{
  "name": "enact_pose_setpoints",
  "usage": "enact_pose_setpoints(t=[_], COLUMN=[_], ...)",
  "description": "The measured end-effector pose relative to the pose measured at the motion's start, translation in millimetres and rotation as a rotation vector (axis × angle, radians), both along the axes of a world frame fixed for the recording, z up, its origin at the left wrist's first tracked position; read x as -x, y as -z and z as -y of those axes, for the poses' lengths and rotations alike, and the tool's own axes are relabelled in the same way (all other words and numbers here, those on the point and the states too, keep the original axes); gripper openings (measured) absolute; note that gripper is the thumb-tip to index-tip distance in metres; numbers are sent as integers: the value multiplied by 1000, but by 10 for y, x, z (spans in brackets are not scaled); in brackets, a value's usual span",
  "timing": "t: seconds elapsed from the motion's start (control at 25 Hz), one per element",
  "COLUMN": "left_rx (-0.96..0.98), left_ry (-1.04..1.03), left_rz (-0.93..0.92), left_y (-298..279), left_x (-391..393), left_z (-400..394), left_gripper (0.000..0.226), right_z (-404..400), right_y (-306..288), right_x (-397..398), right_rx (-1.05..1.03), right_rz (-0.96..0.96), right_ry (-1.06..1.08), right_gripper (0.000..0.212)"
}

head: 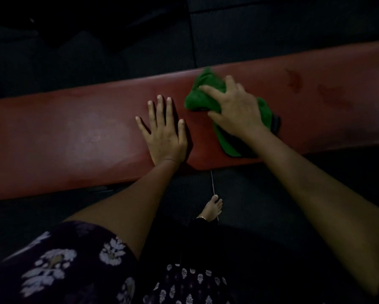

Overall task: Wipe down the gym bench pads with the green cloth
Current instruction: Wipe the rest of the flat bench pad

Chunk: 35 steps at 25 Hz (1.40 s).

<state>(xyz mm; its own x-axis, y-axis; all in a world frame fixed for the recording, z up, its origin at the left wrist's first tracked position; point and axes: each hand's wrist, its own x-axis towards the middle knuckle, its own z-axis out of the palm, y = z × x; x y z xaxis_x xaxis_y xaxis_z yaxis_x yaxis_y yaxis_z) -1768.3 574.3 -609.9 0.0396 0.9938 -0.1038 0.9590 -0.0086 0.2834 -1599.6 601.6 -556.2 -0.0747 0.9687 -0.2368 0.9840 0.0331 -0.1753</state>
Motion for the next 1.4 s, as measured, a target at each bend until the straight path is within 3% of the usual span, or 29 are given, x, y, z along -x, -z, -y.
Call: enact_pose_setpoints(t=[0.16,0.2,0.36,0.48,0.56,0.64,0.76,0.84,0.96,1.12,1.16,1.28,1.32,1.4], left_rx=[-17,-13,-8,-12,-13,-4,0,10,-5,-8,-4,10,16,43], left_ry=[-15,-14,-13,-6,-9,-14,-8,-8,-6,-12,-14,-26,-38,-104], left_rz=[-4,-5,-18,-21,-16,-6,-9,-4,-18,-4,-2,-8,11,111], left_y=[11,16,11,5,-4,-7,-15,-11,-9,-14,-20,-37,-55,-156], left_x=[-23,-25,-32,-24,-22,-26,-41,-32,-27,-21,-27,-21,-17,-43], left_z=[-10,-7,-6,-9,-10,-12,-9,-13,-17,-9,-2,-14,-26,-70], left_gripper=[63,63,64,64,64,64,64,64,64,64,63,60,59,53], right_z=[-297,-346,-426,-405,-278,-29,253,381,597,804,816,777,759,767], right_y=[-17,-8,-22,-41,-23,-32,-2,27,56,95,82,59,53,40], right_x=[-563,-521,133,126,-242,-597,-551,-215,80,-565,-786,-1084,-1020,-824], right_rx=[46,55,21,57,55,38,-1,2,-26,-39,-43,-21,-7,-9], right_rz=[-11,17,-9,-24,11,20,26,1,-55,-14,12,-5,-25,-35], right_ry=[610,654,244,26,143,405,634,593,316,-110,-66,483,579,382], right_gripper=[53,51,53,58,58,59,61,63,65,70,70,63,62,64])
